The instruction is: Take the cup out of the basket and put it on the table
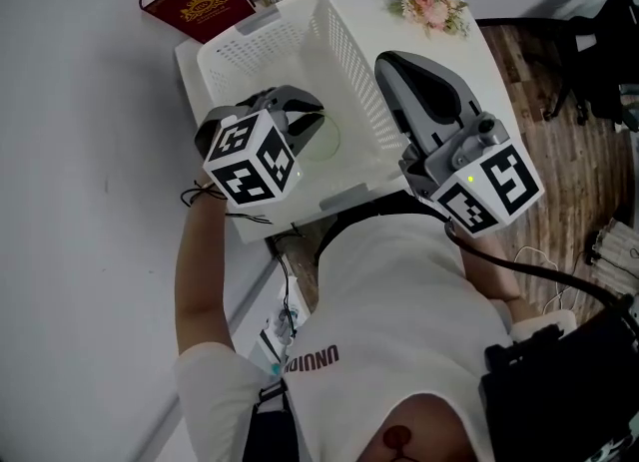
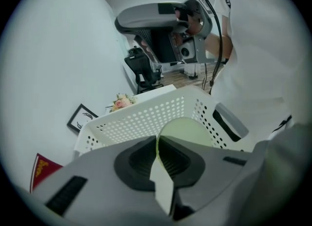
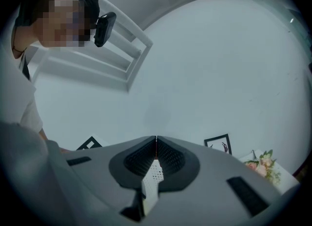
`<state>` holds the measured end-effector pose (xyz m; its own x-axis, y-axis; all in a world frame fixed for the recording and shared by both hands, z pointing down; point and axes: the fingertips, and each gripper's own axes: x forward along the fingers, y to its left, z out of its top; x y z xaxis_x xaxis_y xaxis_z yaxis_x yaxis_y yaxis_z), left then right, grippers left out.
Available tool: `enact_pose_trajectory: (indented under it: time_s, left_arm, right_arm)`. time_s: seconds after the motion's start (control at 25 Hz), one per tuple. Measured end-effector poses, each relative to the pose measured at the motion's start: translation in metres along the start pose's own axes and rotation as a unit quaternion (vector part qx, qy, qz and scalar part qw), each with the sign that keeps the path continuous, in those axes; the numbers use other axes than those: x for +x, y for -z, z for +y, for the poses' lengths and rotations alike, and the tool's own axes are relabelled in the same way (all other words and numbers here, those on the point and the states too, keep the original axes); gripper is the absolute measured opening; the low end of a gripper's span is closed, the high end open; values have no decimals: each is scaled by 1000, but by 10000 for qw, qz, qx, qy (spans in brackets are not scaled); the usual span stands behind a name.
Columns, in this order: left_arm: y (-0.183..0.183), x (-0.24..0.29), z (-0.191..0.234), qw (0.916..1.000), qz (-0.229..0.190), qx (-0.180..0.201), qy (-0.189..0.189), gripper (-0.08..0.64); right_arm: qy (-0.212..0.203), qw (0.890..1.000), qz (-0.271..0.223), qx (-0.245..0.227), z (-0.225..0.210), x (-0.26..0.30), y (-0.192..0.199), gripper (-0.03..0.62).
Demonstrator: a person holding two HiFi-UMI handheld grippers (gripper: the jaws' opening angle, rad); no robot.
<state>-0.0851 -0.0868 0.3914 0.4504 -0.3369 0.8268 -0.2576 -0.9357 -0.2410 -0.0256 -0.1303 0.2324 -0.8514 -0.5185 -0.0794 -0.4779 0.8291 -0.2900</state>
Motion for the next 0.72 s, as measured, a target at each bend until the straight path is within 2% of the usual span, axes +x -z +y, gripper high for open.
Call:
enact_pose_trajectory:
  time_s: [0.4, 0.72]
  left_arm:
    - [-4, -33, 13, 9940, -236, -345, -1012, 26]
    - [-8, -58, 21, 9804, -489, -695, -1775, 26]
  right_arm:
    - [-195, 9998, 30, -105, 12, 7, 2, 20]
    - [-355, 9992, 90, -153, 21, 9, 8, 20]
